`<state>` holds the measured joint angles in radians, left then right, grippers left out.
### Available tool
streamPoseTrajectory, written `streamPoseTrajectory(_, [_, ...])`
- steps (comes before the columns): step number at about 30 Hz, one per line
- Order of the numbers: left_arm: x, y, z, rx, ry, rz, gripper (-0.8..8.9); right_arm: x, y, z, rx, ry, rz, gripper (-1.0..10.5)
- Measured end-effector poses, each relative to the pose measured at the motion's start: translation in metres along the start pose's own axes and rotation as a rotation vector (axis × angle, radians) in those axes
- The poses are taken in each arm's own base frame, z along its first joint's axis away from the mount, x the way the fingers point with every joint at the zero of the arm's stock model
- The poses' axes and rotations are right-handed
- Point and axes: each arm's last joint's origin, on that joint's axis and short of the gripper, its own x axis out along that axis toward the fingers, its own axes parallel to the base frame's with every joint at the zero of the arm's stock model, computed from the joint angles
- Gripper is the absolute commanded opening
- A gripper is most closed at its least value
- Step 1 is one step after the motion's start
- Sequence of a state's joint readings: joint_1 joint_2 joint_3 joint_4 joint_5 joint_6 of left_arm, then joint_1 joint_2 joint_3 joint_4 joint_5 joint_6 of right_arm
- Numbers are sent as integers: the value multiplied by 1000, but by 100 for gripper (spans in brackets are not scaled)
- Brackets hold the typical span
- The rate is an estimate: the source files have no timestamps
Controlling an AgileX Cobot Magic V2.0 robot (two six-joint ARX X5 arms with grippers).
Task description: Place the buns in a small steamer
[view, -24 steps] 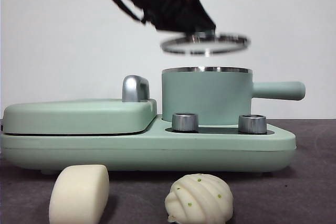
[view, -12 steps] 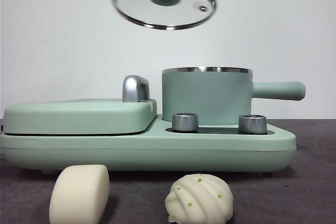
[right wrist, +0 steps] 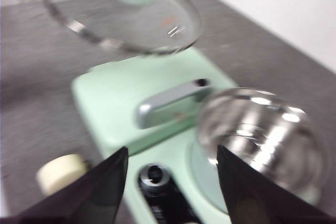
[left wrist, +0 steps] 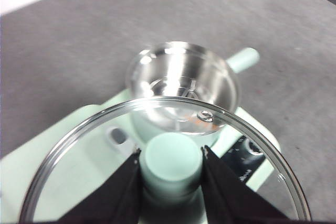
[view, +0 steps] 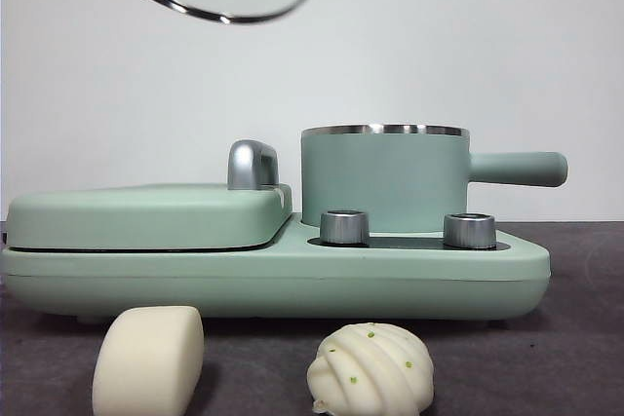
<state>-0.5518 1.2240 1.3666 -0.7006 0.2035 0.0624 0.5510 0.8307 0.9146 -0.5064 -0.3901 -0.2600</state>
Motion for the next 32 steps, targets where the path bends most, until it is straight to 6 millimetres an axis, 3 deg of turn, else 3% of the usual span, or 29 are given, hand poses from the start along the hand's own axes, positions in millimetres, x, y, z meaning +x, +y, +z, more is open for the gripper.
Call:
streamPoseTrajectory(5, [-22, -2, -15, -3, -5, 81, 11, 32, 18, -2, -28, 76, 155, 286])
streamPoseTrajectory(16, [-38, 11, -66, -89, 52, 212, 10, 109, 61, -26, -135, 316, 368, 323])
streamPoseTrajectory(19, [-43, 15, -68, -103, 41, 239, 10, 131, 72, -34, -162, 352, 387, 374])
streamPoseTrajectory(26, [-46, 20, -68, -118, 30, 268, 10, 175, 92, -54, -202, 384, 422, 377])
streamPoseTrajectory(32, [-46, 22, -69, -119, 31, 277, 10, 202, 100, -75, -222, 438, 401, 452])
